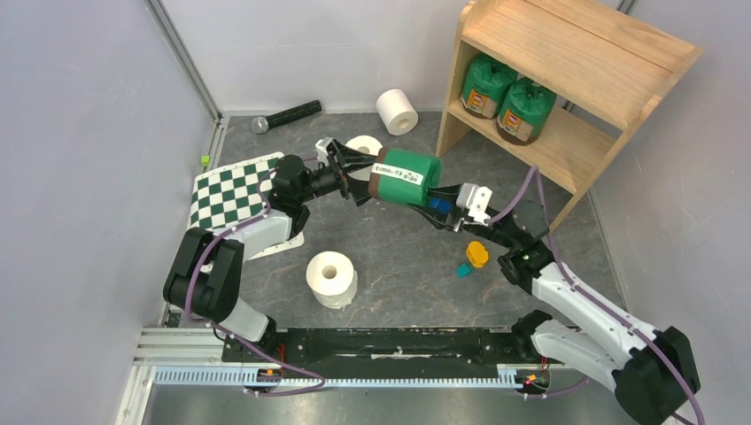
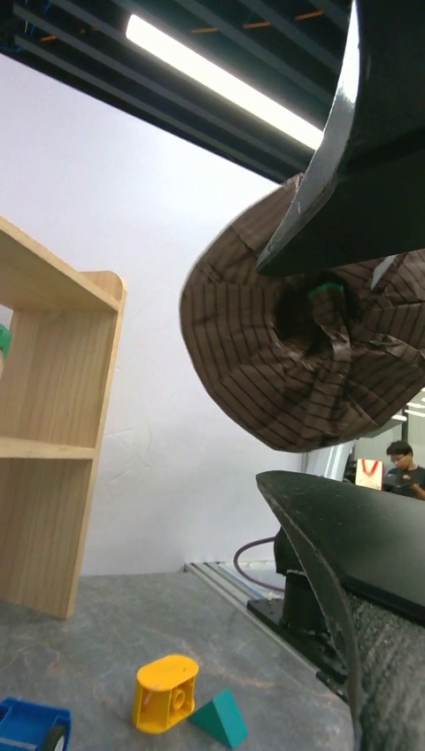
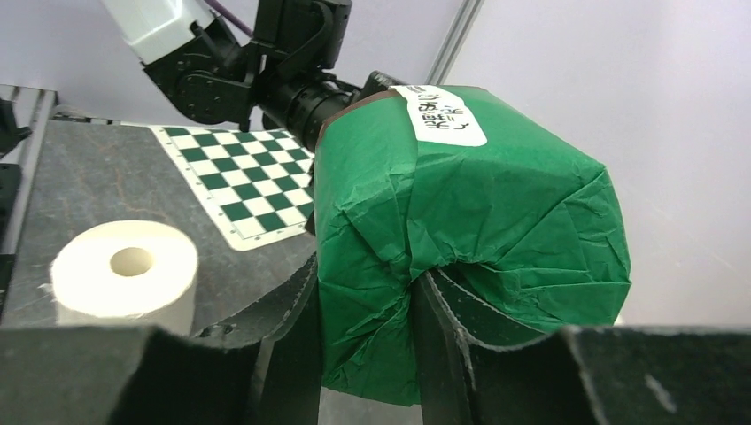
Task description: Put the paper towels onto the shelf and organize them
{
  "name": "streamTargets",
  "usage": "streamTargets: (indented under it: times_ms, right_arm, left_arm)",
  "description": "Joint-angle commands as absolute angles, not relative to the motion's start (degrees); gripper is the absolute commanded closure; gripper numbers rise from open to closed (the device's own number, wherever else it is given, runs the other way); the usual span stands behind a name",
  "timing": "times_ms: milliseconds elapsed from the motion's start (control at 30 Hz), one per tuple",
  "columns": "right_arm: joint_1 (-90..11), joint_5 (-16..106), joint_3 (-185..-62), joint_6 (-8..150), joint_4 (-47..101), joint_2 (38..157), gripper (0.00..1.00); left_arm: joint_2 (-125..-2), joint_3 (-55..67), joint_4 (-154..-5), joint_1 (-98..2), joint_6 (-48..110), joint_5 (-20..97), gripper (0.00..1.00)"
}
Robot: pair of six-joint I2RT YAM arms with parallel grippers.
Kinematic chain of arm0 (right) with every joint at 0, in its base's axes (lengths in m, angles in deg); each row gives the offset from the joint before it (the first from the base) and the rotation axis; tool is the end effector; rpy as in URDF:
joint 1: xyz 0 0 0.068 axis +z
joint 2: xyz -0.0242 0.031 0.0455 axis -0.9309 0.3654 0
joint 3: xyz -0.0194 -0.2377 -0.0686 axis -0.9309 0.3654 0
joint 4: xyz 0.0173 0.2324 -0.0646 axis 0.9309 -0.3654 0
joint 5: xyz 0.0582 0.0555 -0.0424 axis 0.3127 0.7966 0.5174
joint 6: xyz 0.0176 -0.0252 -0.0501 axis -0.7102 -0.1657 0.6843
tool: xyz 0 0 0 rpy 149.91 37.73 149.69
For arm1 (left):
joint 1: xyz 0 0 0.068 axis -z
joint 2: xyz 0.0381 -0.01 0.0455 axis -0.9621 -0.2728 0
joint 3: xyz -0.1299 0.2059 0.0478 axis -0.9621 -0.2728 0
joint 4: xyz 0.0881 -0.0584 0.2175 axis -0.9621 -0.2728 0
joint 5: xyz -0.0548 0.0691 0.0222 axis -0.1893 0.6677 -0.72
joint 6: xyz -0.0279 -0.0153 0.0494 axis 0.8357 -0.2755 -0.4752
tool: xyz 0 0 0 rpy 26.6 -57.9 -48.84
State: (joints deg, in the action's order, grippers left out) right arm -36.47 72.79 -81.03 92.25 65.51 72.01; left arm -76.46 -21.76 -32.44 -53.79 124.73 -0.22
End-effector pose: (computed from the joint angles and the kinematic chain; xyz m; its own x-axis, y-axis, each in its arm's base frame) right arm 0.1721 0.1374 0.3099 0.4492 0.0423 -0.8924 -0.8223 0.4103 -0.3944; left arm 0.2875 -0.1399 0.2510 -0.9106 -0.3633 0.1970 -0.1584 -0.1335 -0.9783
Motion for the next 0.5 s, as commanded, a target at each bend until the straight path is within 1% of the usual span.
streamTargets:
  times_ms: [0, 100, 233, 367, 467]
  right_arm:
    - [-36.0, 67.6, -80.6, 89.9, 58.5, 66.8, 1.00]
    - [-36.0, 62.4, -84.8, 89.8, 47.6, 65.6, 1.00]
    - [-36.0, 53.5, -92.7, 88.3, 30.4, 66.1, 1.00]
    - [-36.0, 43.8, -100.7, 85.2, 16.1, 66.6, 1.00]
    - [-36.0, 37.5, -107.6, 83.5, 6.4, 67.8, 1.00]
  left_arm:
    - [-76.1, -21.4, -36.5, -53.8, 117.0, -0.4, 0.13]
    - [-74.9, -20.5, -45.5, -53.8, 109.1, 0.0, 0.11]
    - [-71.6, -17.4, -65.5, -53.9, 92.5, 4.2, 0.10]
    - [-68.4, -11.0, -89.8, -54.0, 73.4, 14.1, 0.09]
    - [-67.1, -5.6, -101.6, -54.0, 64.2, 20.7, 0.09]
